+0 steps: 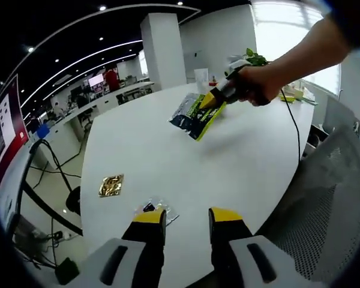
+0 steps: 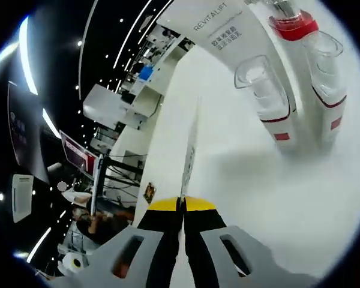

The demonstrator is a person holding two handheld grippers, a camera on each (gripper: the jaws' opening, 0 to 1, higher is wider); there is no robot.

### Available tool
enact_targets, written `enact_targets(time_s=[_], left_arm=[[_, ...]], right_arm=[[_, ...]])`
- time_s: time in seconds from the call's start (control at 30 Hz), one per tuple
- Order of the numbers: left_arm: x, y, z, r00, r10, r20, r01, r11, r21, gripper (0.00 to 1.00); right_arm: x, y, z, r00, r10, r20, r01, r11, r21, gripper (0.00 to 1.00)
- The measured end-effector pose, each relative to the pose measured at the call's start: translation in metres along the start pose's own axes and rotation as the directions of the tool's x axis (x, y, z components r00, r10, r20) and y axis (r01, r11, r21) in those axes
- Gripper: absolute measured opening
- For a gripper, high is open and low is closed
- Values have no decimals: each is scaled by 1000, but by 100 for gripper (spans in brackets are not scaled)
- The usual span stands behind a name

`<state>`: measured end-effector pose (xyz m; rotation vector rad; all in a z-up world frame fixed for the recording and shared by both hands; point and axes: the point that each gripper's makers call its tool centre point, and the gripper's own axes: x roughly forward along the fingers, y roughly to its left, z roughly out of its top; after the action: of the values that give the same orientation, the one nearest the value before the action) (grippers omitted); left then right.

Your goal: Arrange the skincare products in the storage area until every visible bottle or jar stands upright without overlapping.

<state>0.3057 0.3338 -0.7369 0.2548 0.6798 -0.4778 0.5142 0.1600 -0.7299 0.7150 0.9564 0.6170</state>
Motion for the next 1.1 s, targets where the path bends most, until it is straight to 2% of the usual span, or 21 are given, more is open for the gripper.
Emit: enact_targets(time_s=[0.27, 0.37, 0.47, 0.53, 0.57, 0.67, 0.73, 0.9, 1.0, 1.1], left_arm=[[0, 1, -4, 1000, 4, -24, -4, 1000, -5, 28], [1, 2, -6, 1000, 7, -30, -7, 1000, -7, 28], [0, 3, -6, 1000, 10, -29, -10, 1000, -12, 28], [0, 2, -6, 999, 11, -31, -11, 1000, -7, 28], [0, 2, -6, 999, 10, -33, -10, 1000, -6, 27], [0, 2, -7, 999, 11, -34, -12, 1000, -2, 27], [0, 2, -7, 999, 12, -36, -12, 1000, -1, 27], [0, 2, -7, 999, 11, -36, -11, 1000, 4, 27], [1, 1, -8, 999, 8, -42, -7, 1000, 6, 27], [1, 1, -8, 999, 8, -45, -8, 1000, 8, 27]], right_arm=[[12, -26, 12, 995, -104, 5, 105, 994, -8, 0], [13, -38, 9, 987, -159, -11, 158, 987, -32, 0], [12, -41, 9, 984, -176, 6, 176, 984, -27, 0], [11, -47, 9, 977, -212, 1, 211, 976, -51, 0], [9, -53, 12, 969, -247, 16, 248, 965, -92, 1], [8, -57, 15, 960, -278, 27, 279, 952, -124, 2], [7, -62, 18, 949, -312, 34, 314, 936, -160, 3], [9, -67, 21, 938, -344, 33, 343, 913, -221, 7], [9, -70, 25, 928, -370, 43, 367, 891, -267, 9], [8, -75, 24, 919, -393, 41, 388, 877, -284, 11]])
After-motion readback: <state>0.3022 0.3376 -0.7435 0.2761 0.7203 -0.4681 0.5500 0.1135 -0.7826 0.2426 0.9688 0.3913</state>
